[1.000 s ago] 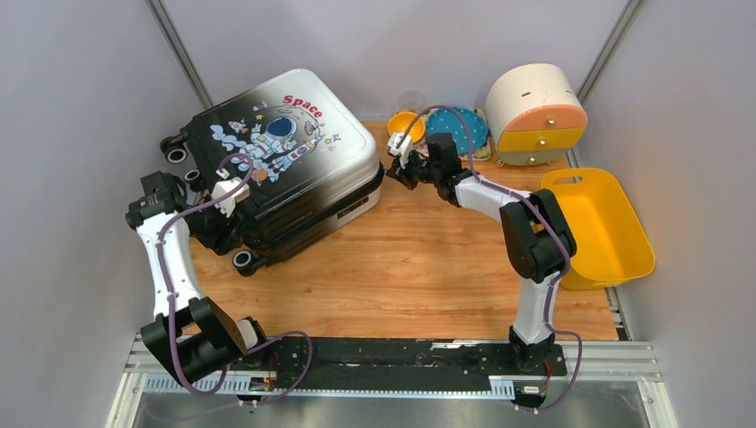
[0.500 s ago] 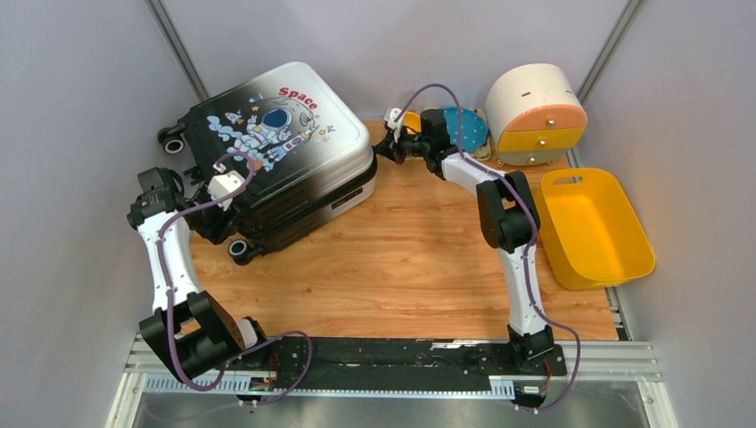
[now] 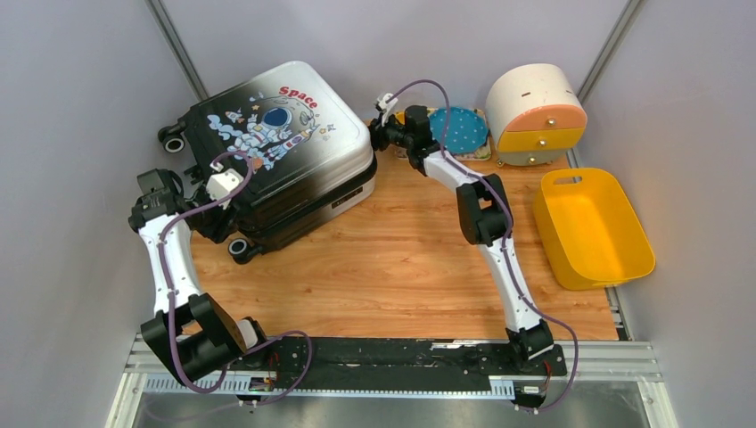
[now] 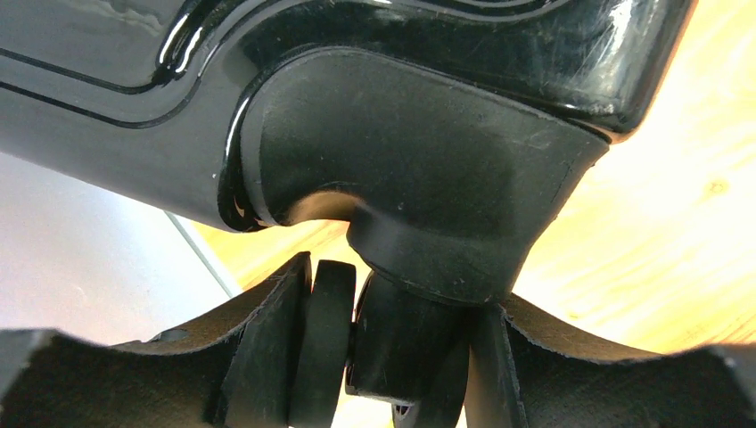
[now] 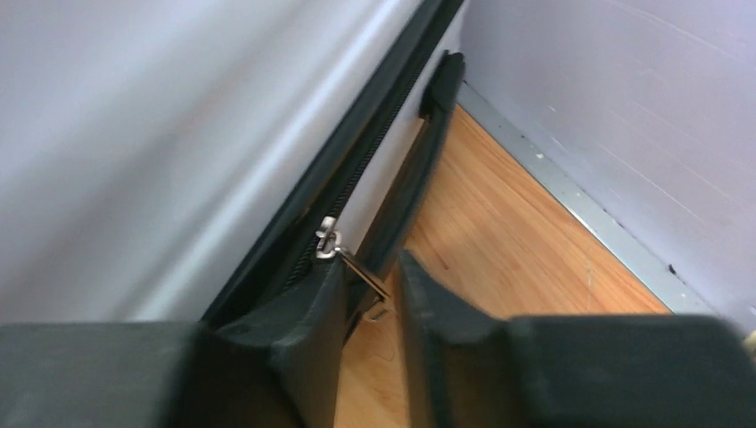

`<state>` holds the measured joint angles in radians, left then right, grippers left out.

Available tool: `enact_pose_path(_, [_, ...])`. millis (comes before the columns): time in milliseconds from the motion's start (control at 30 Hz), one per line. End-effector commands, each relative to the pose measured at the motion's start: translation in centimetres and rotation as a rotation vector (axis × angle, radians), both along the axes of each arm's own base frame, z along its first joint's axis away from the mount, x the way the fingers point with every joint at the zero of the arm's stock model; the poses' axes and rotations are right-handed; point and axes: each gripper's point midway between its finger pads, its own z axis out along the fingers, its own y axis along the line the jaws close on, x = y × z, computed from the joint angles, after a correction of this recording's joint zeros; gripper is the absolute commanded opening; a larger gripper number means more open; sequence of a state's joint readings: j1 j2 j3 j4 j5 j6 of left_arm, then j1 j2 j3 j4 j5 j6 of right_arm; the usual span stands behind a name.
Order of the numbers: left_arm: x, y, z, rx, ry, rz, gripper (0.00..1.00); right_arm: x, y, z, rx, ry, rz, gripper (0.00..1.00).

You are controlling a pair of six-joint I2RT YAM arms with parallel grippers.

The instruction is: Open, take out, and arrange the luggage

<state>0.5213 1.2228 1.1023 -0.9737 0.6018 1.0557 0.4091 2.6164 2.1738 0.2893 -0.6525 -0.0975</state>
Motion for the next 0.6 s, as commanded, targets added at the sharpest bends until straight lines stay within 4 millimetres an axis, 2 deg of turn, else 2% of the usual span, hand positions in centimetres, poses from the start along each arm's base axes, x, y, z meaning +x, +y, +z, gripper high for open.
enact_pose_path(0, [0.9, 0.5, 0.9, -0.082, -0.025, 0.109, 0.28, 1.8, -1.1, 2.6, 0.125, 0.087, -0.164, 0.39])
enact_pose_path(33, [0.8, 0.1, 1.9, -0.086, -0.054, 0.105, 0.35, 1.4, -1.4, 4.5, 0.135, 0.069, -0.167, 0.46])
enact_pose_path(67, [0.7, -0.1, 2.5, -0.103, -0.064, 0.126, 0.40, 1.2, -1.8, 4.5, 0.118, 0.064, -0.181, 0.48])
enact_pose_path(100, [0.4, -0.4, 3.0, -0.110, -0.072, 0.130, 0.52, 0.9, -2.2, 4.5, 0.102, 0.069, -0.189, 0.51])
enact_pose_path(167, [-0.3, -1.4, 4.4, -0.125, -0.115, 0.130, 0.62, 0.2, -3.3, 5.3, 0.060, 0.050, -0.210, 0.59])
enact_pose_path(200, [-0.4, -1.5, 5.0, -0.126, -0.137, 0.138, 0.71, 0.0, -4.1, 5.1, 0.040, 0.072, -0.227, 0.62])
enact_pose_path(233, [-0.7, -2.0, 6.0, -0.128, -0.176, 0.148, 0.73, -0.3, -4.9, 6.3, 0.037, 0.075, -0.237, 0.64])
enact_pose_path(267, [-1.0, -2.4, 6.5, -0.151, -0.187, 0.164, 0.73, -0.3, -5.3, 6.4, 0.014, 0.068, -0.245, 0.65])
enact_pose_path(300, [-1.1, -2.7, 7.1, -0.159, -0.204, 0.164, 0.74, -0.6, -6.0, 5.6, -0.024, 0.102, -0.264, 0.66])
enact_pose_path(367, [-1.7, -3.7, 8.6, -0.186, -0.252, 0.164, 0.74, -0.4, -7.4, 6.8, -0.045, 0.114, -0.304, 0.68])
enact_pose_path(400, [-1.8, -4.0, 9.1, -0.196, -0.267, 0.163, 0.75, -0.6, -8.3, 6.3, -0.072, 0.146, -0.320, 0.69])
enact_pose_path(467, [-2.3, -4.9, 10.5, -0.228, -0.300, 0.160, 0.75, -0.7, -9.2, 7.2, -0.087, 0.158, -0.345, 0.70])
enact_pose_path(500, [-2.3, -5.0, 11.1, -0.232, -0.320, 0.166, 0.75, -0.9, -9.8, 7.0, -0.105, 0.180, -0.353, 0.70])
enact_pose_path(567, [-1.8, -4.3, 12.3, -0.299, -0.339, 0.300, 0.75, -0.7, -10.3, 8.4, -0.092, 0.170, -0.368, 0.70])
